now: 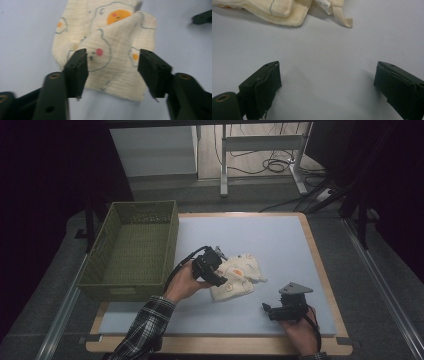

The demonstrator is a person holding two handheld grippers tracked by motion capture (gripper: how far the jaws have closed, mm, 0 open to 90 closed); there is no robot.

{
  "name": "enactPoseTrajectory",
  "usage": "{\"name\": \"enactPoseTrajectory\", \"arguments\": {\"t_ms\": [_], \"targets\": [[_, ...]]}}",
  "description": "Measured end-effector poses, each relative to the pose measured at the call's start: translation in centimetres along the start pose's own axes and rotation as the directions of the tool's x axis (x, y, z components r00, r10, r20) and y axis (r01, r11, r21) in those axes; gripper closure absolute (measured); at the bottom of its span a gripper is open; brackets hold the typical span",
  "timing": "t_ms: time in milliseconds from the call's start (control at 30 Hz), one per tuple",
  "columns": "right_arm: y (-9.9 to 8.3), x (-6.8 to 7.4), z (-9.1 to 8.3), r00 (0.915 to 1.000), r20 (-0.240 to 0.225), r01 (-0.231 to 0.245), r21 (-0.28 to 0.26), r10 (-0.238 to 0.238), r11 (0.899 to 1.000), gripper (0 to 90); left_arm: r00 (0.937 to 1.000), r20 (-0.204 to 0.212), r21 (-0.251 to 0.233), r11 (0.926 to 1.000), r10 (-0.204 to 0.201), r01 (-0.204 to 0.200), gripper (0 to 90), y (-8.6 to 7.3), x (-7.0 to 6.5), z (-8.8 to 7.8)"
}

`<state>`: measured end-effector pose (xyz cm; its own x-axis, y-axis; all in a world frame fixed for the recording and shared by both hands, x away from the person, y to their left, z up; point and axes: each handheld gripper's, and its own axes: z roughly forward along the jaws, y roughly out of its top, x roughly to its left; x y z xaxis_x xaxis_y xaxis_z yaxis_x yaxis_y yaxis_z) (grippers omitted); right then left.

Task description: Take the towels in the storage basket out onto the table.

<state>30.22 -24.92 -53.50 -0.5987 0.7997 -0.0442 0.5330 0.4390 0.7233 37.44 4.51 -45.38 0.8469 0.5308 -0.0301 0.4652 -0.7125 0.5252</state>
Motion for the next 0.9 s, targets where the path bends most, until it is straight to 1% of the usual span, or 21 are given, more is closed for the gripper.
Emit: {"name": "enactPoseTrajectory", "arguments": {"t_ms": [100,200,267,333,433,500,567,633,667,700,733,833,900], "targets": [[0.0,0.0,0.0,1.0,0.0,-0.001,0.0,0.001,1.0,7.5,0.999,0.042,-0.007,0.9999,0.013,-0.013,52.5,0.3,-0.4,0.0],[0.0,0.0,0.0,1.0,0.0,-0.001,0.0,0.001,1.0,7.5,0.9966,0.076,-0.005,0.9995,0.031,-0.031,58.6,1.0,-0.9,0.5],[0.0,0.0,0.0,1.0,-0.001,-0.001,0.0,0.001,1.0,7.5,0.9936,0.102,0.0,0.9989,0.048,-0.048,60.9,1.6,-1.4,1.1],[0.0,0.0,0.0,1.0,-0.001,-0.002,0.001,0.002,1.0,7.5,0.9914,0.12,-0.001,0.9986,0.053,-0.053,62.7,2.1,-1.9,1.7],[0.0,0.0,0.0,1.0,-0.002,-0.002,0.001,0.002,1.0,7.5,0.9885,0.136,0.006,0.9977,0.065,-0.067,60.9,2.8,-2.5,3.0],[0.0,0.0,0.0,1.0,-0.001,-0.001,0.0,0.001,1.0,7.5,0.9887,0.132,0.017,0.9971,0.071,-0.074,56.7,3.0,-2.9,4.0],[0.0,0.0,0.0,1.0,-0.002,-0.001,0.0,0.001,1.0,7.5,0.9881,0.136,0.023,0.9969,0.071,-0.075,55.2,3.2,-3.2,4.8],[0.0,0.0,0.0,1.0,-0.002,-0.001,0.0,0.001,1.0,7.5,0.9897,0.125,0.034,0.9966,0.071,-0.075,53.4,3.2,-3.2,5.7],[0.0,0.0,0.0,1.0,-0.002,-0.001,0.0,0.001,1.0,7.5,0.9895,0.127,0.041,0.9963,0.07,-0.075,52.4,3.2,-3.2,6.0],[0.0,0.0,0.0,1.0,-0.002,-0.001,0.0,0.001,1.0,7.5,0.9908,0.118,0.048,0.9962,0.067,-0.073,51.2,3.1,-3.3,6.4],[0.0,0.0,0.0,1.0,-0.002,-0.001,0.0,0.001,1.0,7.5,0.9923,0.102,0.054,0.9956,0.071,-0.077,51.8,3.0,-3.3,6.8],[0.0,0.0,0.0,1.0,-0.001,-0.001,0.0,0.001,1.0,7.5,0.9935,0.088,0.065,0.9948,0.073,-0.078,55.8,2.8,-3.2,7.3],[0.0,0.0,0.0,1.0,-0.001,-0.001,0.0,0.001,1.0,7.5,0.9947,0.072,0.063,0.995,0.073,-0.078,61.3,2.6,-3.3,7.6]]}}
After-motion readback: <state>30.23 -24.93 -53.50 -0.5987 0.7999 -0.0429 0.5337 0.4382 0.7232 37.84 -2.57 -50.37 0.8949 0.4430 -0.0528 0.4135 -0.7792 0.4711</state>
